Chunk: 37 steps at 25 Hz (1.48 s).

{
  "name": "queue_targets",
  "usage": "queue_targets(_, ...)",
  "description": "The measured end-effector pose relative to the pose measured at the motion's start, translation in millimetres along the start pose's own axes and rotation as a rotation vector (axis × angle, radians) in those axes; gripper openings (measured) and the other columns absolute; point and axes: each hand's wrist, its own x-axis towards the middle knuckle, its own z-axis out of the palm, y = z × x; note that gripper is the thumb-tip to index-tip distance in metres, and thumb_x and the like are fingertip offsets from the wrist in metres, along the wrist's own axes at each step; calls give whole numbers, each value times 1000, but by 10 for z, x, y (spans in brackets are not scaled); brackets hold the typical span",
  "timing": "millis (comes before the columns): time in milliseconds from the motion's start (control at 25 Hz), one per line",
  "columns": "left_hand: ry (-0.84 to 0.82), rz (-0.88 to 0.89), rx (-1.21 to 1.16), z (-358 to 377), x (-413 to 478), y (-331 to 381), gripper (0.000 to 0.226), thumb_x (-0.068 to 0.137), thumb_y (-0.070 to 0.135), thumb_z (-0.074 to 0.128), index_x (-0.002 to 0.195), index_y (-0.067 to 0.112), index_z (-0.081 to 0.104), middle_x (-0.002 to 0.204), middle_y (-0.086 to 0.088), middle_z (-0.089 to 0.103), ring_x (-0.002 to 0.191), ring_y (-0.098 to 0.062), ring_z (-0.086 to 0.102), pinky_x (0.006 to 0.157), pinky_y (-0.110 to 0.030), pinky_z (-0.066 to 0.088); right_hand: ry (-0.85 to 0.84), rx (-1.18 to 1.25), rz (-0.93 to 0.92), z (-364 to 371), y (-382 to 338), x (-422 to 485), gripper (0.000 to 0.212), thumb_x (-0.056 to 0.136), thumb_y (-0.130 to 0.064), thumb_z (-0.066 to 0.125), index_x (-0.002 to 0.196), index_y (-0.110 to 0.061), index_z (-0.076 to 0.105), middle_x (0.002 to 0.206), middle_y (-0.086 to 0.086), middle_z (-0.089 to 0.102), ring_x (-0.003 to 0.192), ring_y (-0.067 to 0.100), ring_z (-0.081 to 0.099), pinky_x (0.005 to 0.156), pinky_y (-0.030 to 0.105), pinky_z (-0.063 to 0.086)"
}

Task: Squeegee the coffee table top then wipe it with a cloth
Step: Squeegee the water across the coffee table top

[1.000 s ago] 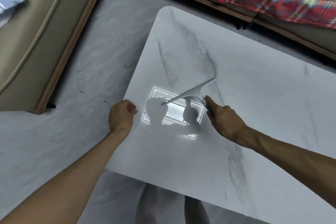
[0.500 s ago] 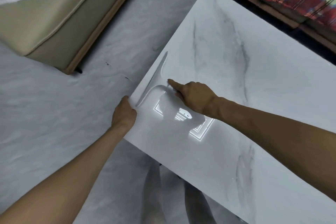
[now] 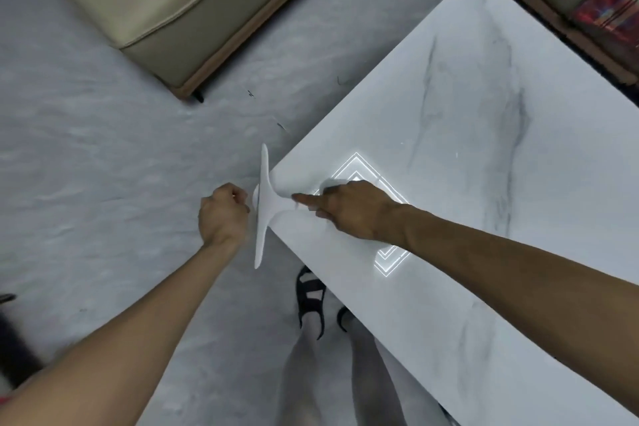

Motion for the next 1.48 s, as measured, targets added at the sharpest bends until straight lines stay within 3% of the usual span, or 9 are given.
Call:
queue_targets(120,-41,77,122,56,51,-135,29,93,4,44,114,11,62,113,-14,68,102,-33,63,88,-40,53,-21,-36,10,172,-89,226,53,104,-29,31,151,-47,16,122,1,60,104,30,60,75,30,38)
queue_targets(280,-335,216,140,226,-81,-88,45,94,6,45,139,11,42,145,-9,46,131,-26,44,107,-34,36,25,62,173,257,368,-458,52,102,-34,36,147,-55,20,113,-5,64,97,26,63,72,30,42)
queue_targets(480,-319,196,35,300,-119,10,25,92,7,51,115,13,60,120,-7,62,105,-22,60,88,-37,53,-21,-69,393,103,676,-1348,46,101,-43,24,146,-54,20,97,-7,64,84,24,65,72,36,51)
queue_targets(640,-194,117,-69,219,-134,-32,16,88,3,55,86,16,65,89,-1,71,82,-19,64,70,-31,53,86,64,294,128,234,-990,40,97,-56,21,135,-59,32,95,-9,68,86,23,66,64,31,43)
queue_targets(800,-117,188,50,147,-103,-90,25,90,1,43,103,15,58,106,-5,68,92,-23,61,76,-31,48,-43,59,157,397,-312,-312,39,103,-48,26,140,-53,35,106,-2,65,89,28,64,66,30,32)
queue_targets(920,-277,336,197,246,-170,-60,34,92,4,49,125,12,50,131,-8,55,117,-26,52,95,-37,46,-33,44,216,558,-96,-552,38,102,-45,28,138,-55,35,109,-1,65,90,30,64,67,30,37)
queue_targets(1000,-373,382,228,354,-289,-23,37,90,2,50,125,13,50,128,-8,54,114,-25,54,93,-37,49,-28,42,294,610,181,-974,36,101,-45,30,134,-58,37,109,-3,67,90,28,65,71,30,43)
queue_targets(1200,-448,287,95,483,-479,76,18,89,1,51,90,16,62,91,-5,68,86,-22,67,72,-38,58,-94,-9,476,445,588,-1894,38,101,-46,29,137,-60,34,106,-9,68,91,22,65,73,32,50)
queue_targets(1480,-224,346,150,647,-690,128,30,92,7,44,121,12,49,118,-10,62,108,-31,58,82,-41,51,-126,128,202,692,-23,-1156,32,100,-54,34,129,-62,42,117,-23,62,106,16,59,69,24,41)
